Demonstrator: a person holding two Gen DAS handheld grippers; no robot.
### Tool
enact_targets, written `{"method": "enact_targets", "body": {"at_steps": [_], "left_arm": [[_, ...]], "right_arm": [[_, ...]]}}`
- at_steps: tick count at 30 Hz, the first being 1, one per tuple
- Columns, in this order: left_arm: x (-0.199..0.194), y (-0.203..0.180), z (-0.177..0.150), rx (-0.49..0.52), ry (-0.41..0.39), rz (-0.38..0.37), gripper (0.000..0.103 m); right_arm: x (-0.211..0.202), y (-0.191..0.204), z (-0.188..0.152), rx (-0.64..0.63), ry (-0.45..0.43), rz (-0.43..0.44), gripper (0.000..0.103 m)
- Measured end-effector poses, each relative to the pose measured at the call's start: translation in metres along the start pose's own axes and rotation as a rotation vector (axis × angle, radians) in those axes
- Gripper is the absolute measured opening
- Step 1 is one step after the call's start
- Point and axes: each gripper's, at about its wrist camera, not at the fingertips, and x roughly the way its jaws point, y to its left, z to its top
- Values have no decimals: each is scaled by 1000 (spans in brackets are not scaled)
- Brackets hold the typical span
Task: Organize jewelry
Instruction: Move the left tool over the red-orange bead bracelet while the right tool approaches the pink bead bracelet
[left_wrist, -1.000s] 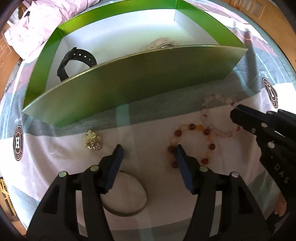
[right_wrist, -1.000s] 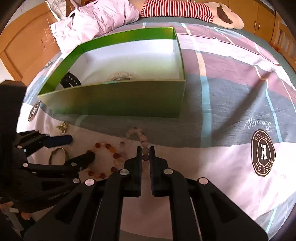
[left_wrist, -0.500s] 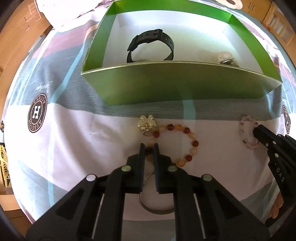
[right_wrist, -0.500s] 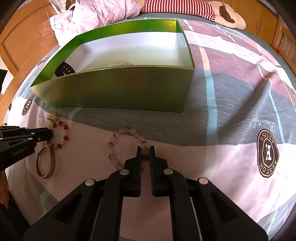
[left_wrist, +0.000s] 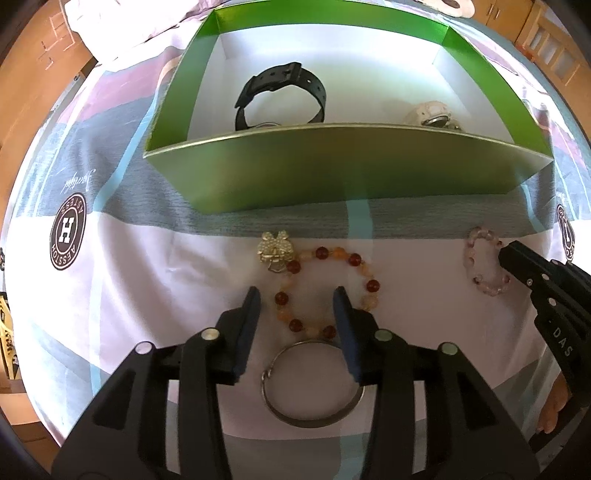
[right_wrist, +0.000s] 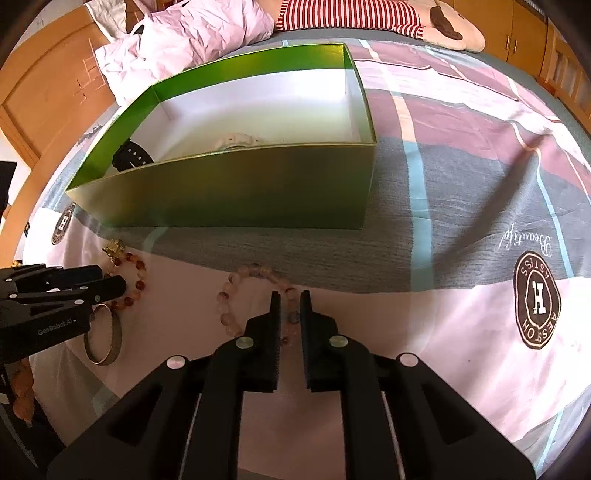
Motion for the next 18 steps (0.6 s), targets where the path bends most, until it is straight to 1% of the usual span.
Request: {"method": "enact_targets", "body": {"at_steps": [1, 2, 6, 7, 8, 10, 15, 18], "left_arm": [[2, 8, 1, 3, 0, 3, 49], [3, 7, 1, 6, 0, 6, 49], [4, 1, 2, 14, -2, 13, 51], [5, -2, 1, 15, -2, 18, 53], [5, -3, 1, 15, -2, 24, 58], [7, -2, -1, 8, -3, 37, 63], [17, 7, 3, 7, -1, 36, 63], [19, 6, 3, 12, -2, 42, 64]], "right_arm": [[1, 0, -1, 4, 2, 0, 26], [1, 0, -1, 11, 0, 2, 30], [3, 4, -2, -10, -1, -16, 31], [4, 5, -3, -18, -1, -24, 31], [5, 6, -3, -28, -2, -33, 31], [5, 9, -5, -47, -8, -50, 31], [6, 11, -7, -59, -14, -64, 31], [6, 11, -7, -60, -14, -65, 31]]}}
